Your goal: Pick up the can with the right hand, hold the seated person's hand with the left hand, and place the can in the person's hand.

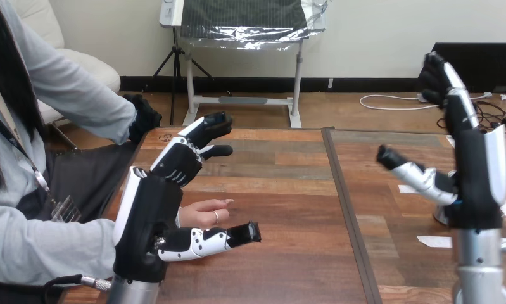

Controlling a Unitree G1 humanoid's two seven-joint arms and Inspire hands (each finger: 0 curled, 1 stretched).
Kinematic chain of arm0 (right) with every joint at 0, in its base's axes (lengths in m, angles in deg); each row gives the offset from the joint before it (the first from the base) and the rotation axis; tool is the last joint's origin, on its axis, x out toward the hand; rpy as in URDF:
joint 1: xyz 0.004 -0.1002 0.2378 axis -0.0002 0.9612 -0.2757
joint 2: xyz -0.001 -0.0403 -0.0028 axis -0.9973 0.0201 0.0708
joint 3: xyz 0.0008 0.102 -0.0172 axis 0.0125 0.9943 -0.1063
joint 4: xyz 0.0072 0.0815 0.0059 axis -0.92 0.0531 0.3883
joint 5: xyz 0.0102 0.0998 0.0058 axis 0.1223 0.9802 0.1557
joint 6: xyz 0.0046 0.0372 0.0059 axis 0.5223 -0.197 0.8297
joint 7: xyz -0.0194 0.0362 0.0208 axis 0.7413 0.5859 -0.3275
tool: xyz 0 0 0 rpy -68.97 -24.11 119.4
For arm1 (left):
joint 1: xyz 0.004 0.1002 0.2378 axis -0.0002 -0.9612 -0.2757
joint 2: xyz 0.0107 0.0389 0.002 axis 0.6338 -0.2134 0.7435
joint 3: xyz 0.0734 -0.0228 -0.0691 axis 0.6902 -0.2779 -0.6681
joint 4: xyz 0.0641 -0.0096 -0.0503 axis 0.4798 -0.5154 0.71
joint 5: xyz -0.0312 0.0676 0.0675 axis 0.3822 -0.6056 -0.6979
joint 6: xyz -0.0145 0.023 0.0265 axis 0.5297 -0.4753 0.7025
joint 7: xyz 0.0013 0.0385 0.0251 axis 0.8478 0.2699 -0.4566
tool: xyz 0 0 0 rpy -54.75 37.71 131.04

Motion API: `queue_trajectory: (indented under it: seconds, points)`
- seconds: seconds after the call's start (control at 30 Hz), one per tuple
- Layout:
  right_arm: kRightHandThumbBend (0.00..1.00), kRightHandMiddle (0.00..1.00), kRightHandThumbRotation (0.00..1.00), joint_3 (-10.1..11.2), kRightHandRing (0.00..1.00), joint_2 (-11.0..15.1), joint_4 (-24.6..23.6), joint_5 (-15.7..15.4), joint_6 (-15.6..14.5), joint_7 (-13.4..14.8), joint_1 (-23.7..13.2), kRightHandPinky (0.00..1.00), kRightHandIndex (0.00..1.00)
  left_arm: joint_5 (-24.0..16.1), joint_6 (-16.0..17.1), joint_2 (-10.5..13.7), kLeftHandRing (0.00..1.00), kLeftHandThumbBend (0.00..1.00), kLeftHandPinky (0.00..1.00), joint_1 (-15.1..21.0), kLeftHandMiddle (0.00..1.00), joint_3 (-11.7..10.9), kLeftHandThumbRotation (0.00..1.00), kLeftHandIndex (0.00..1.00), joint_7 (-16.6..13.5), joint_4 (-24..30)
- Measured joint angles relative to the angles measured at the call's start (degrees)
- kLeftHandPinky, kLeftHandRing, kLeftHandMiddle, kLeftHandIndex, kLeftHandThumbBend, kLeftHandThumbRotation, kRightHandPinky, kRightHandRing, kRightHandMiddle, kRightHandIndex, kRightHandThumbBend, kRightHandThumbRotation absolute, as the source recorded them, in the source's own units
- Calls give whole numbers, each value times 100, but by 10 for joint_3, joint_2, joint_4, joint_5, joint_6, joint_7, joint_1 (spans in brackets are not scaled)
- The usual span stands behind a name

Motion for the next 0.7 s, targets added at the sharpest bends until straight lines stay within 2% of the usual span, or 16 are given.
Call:
queue_trajectory:
  seconds: [0.23, 0.7]
  points:
    - [100, 90, 72, 2, 88, 17, 17, 0, -23, 17, -16, 84, 91, 0, 0, -1, 82, 100, 72, 0, 82, -9, 24, 79, 0, -1]
    - [100, 89, 69, 2, 88, 45, 57, 4, -58, 35, -45, 85, 91, 2, 2, -1, 82, 100, 72, 0, 82, -14, 26, 80, 6, -6]
